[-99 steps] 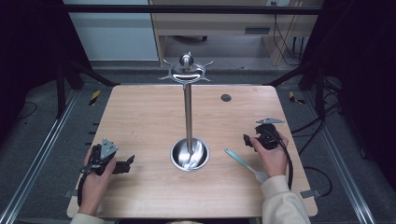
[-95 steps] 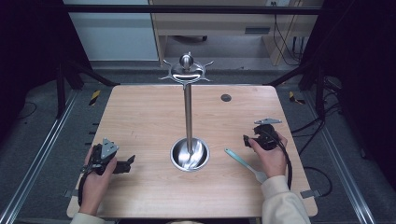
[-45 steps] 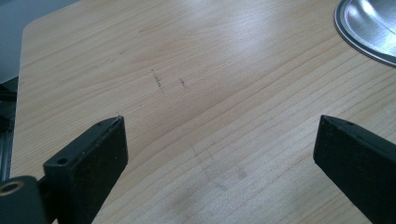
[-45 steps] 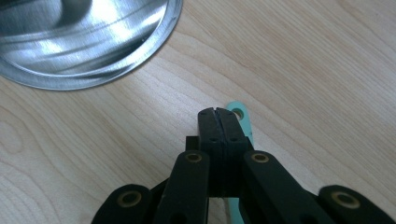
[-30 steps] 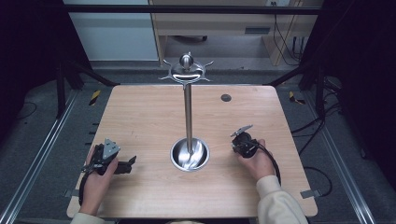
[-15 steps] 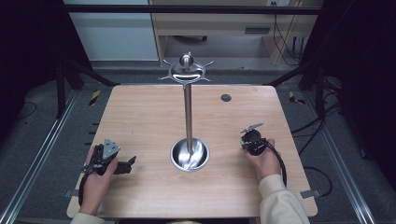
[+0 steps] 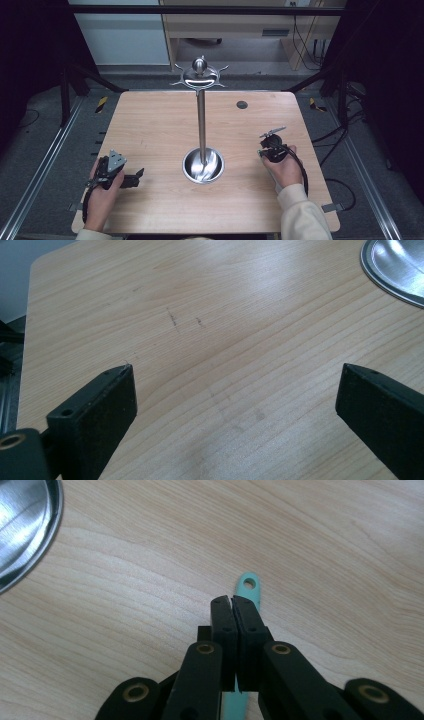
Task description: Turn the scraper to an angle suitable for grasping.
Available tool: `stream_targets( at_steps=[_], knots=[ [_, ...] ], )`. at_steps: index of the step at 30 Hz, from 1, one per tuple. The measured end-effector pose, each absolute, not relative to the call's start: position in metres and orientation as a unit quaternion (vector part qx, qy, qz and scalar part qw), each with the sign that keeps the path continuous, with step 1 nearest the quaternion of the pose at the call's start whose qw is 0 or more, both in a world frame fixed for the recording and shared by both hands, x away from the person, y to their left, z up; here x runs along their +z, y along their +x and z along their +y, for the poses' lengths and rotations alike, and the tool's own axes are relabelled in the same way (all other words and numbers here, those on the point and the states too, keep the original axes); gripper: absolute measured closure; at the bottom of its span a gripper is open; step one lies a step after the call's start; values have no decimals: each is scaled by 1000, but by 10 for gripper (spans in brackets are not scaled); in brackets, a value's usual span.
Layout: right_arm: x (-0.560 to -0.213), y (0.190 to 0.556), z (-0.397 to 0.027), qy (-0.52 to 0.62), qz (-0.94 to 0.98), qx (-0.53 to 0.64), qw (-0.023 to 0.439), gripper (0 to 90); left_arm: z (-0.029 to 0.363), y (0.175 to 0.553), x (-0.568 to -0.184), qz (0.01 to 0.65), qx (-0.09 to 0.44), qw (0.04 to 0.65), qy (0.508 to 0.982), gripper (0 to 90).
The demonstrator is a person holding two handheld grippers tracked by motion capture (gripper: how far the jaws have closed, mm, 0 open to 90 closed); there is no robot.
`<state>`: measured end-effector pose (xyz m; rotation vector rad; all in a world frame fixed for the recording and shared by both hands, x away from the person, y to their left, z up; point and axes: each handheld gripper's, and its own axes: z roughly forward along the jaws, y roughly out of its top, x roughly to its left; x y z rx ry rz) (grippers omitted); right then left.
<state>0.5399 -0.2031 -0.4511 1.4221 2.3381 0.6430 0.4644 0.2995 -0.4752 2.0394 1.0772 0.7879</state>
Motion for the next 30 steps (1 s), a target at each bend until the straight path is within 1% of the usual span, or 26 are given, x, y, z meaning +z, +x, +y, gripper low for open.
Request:
stream_targets(
  at_steps=[7, 13, 14, 15, 16, 23, 30],
  knots=[
    [-440, 550, -200, 500, 832, 190, 149, 853, 299, 464, -475, 413, 304, 346, 786, 28],
    [-447, 560, -202, 506, 838, 158, 131, 759, 299, 465, -474, 414, 302, 348, 785, 28],
    [-447, 560, -202, 506, 838, 158, 131, 759, 299, 465, -475, 414, 302, 348, 785, 28],
    [-448, 561, -203, 506, 839, 155, 127, 741, 299, 465, -475, 413, 302, 347, 786, 28],
    [-450, 563, -202, 510, 838, 149, 123, 705, 298, 465, -475, 414, 301, 346, 786, 28],
    [-455, 566, -199, 511, 842, 133, 111, 675, 299, 465, -475, 413, 302, 345, 787, 28],
    [-461, 568, -199, 514, 842, 126, 104, 677, 298, 465, -476, 412, 299, 346, 788, 28]
  ],
)
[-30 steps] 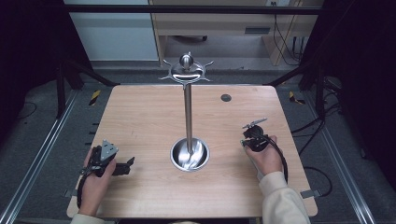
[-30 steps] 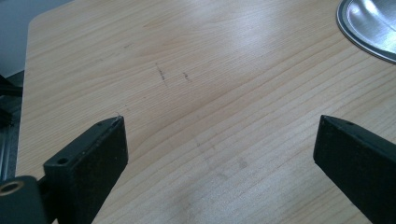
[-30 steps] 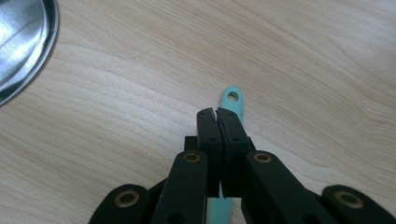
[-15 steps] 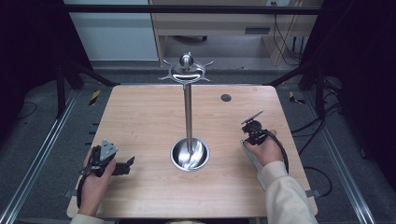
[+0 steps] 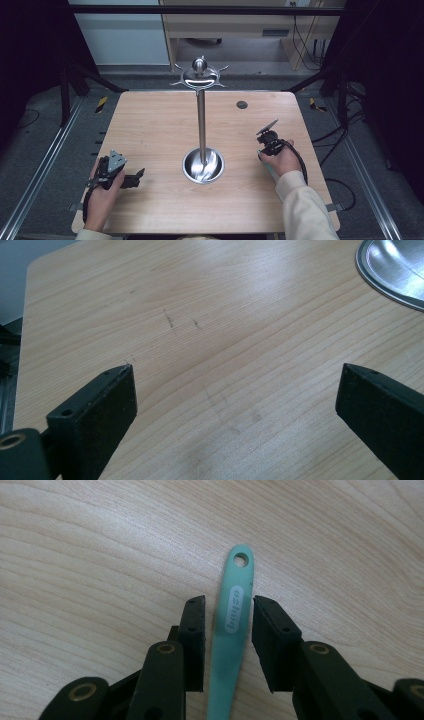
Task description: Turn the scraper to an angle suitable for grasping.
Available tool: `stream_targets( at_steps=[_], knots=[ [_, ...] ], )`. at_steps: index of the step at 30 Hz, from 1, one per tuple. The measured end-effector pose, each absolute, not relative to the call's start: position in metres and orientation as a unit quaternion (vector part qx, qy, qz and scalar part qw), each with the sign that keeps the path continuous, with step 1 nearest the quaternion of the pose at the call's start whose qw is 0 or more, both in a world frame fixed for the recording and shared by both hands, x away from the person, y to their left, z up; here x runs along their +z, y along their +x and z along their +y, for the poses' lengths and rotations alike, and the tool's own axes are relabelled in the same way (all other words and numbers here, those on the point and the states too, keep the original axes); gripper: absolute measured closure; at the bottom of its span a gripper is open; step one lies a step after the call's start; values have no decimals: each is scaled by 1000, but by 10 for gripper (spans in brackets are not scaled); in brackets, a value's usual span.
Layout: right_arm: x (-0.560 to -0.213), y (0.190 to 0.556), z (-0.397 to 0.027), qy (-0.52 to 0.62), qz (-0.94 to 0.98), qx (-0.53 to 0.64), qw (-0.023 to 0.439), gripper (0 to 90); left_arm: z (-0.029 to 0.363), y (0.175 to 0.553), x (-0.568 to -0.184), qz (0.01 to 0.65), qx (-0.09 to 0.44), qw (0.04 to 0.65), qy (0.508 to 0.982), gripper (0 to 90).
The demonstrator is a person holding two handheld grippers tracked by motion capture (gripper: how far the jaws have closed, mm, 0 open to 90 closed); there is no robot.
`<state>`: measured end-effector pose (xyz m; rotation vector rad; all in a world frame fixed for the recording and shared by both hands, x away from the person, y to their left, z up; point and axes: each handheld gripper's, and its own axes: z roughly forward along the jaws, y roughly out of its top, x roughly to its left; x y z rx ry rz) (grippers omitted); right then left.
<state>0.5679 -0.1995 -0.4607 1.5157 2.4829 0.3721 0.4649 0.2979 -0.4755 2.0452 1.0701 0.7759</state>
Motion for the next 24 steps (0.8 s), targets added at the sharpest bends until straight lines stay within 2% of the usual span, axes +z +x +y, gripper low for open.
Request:
stream_targets(
  at_steps=[15, 24],
  knots=[
    [-466, 574, -202, 520, 840, 123, 90, 724, 298, 465, -476, 410, 297, 345, 790, 29],
    [-468, 574, -203, 522, 839, 124, 89, 723, 296, 465, -476, 407, 297, 345, 792, 29]
  ],
)
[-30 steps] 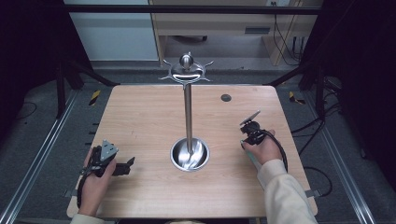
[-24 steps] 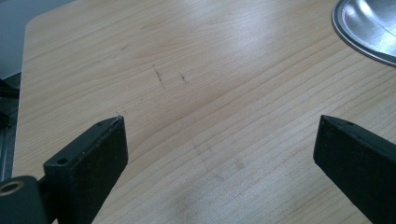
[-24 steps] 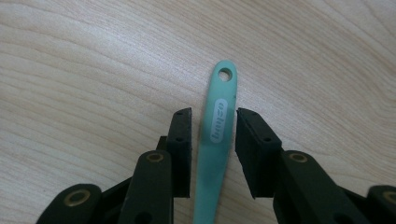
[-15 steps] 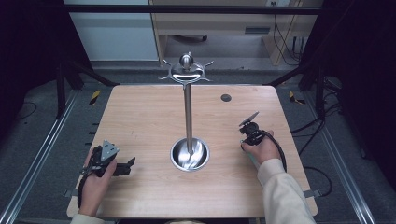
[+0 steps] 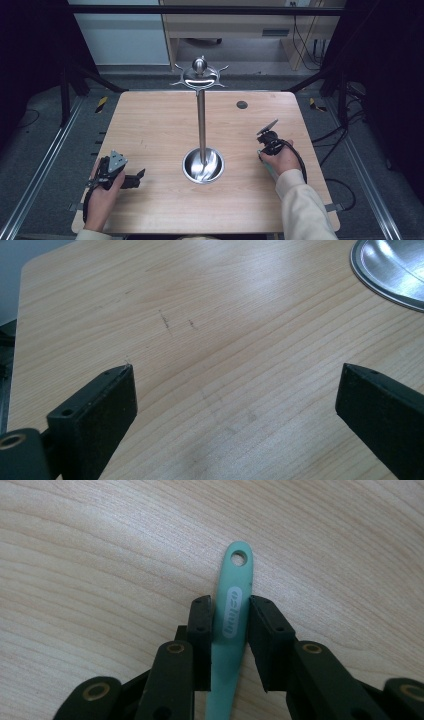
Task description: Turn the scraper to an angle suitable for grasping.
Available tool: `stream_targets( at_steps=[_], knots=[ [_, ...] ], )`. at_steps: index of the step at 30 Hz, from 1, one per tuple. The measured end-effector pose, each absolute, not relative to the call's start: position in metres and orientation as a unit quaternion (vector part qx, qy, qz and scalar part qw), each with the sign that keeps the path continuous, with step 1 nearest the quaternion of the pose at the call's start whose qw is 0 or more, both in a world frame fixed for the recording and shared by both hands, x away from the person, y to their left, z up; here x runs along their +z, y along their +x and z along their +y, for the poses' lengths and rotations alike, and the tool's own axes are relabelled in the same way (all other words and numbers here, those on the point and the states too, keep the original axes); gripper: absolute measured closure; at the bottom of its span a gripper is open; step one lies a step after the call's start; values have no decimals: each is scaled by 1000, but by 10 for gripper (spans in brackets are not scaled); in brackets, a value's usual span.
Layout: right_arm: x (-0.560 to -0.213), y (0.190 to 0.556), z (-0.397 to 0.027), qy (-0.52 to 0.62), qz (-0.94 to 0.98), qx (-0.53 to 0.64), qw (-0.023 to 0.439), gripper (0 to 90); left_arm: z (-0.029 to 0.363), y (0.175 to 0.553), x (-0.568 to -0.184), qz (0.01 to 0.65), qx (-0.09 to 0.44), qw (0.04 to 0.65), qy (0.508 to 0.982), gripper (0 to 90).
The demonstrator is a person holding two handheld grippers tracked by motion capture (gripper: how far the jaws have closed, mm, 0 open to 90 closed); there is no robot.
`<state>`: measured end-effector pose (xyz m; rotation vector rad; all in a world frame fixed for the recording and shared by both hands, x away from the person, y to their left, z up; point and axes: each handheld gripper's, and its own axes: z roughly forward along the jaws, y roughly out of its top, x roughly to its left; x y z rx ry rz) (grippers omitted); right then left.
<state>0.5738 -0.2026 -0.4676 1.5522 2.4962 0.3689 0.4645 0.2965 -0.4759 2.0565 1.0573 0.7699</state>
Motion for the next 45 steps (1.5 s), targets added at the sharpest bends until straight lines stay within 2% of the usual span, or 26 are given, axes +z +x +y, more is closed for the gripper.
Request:
stream_targets(
  at_steps=[16, 45],
  knots=[
    [-457, 568, -207, 528, 831, 143, 98, 742, 297, 465, -476, 409, 297, 342, 792, 29],
    [-347, 537, -199, 467, 833, 231, 188, 743, 297, 465, -476, 410, 297, 343, 791, 29]
  ],
)
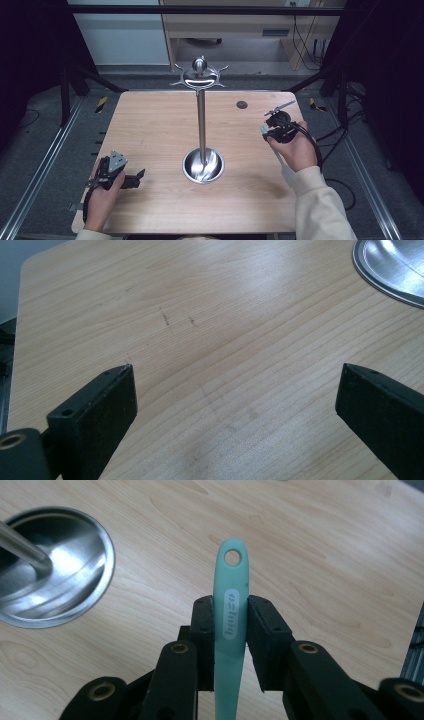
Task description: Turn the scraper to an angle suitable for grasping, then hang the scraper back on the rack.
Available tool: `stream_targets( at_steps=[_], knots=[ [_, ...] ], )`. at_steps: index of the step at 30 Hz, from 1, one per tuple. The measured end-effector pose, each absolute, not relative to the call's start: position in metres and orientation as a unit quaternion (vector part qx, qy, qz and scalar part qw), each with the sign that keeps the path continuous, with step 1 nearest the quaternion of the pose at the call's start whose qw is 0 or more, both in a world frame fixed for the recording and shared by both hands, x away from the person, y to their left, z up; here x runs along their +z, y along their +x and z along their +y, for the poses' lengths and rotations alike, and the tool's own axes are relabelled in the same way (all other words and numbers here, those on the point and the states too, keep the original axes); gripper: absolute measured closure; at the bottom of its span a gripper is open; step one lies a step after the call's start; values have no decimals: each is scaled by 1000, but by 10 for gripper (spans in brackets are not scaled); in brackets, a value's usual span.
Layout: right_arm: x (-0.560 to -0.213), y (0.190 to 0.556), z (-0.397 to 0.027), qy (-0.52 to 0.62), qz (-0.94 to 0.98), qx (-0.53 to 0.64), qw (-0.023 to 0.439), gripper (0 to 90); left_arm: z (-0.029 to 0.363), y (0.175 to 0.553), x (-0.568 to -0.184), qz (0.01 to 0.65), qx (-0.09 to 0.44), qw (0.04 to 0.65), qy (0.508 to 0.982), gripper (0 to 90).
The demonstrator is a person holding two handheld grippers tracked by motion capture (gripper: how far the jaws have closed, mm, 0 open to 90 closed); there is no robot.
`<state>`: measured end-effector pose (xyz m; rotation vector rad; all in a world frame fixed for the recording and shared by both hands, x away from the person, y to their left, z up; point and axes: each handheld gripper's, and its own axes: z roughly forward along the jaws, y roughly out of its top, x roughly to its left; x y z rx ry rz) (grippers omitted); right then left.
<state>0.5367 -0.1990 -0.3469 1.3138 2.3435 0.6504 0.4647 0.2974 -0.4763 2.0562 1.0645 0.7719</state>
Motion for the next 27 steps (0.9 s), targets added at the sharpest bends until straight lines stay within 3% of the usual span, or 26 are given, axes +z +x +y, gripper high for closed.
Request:
stream_targets(
  at_steps=[27],
  knots=[
    [-285, 504, -186, 393, 821, 341, 236, 742, 297, 464, -476, 410, 296, 343, 792, 29]
  ],
)
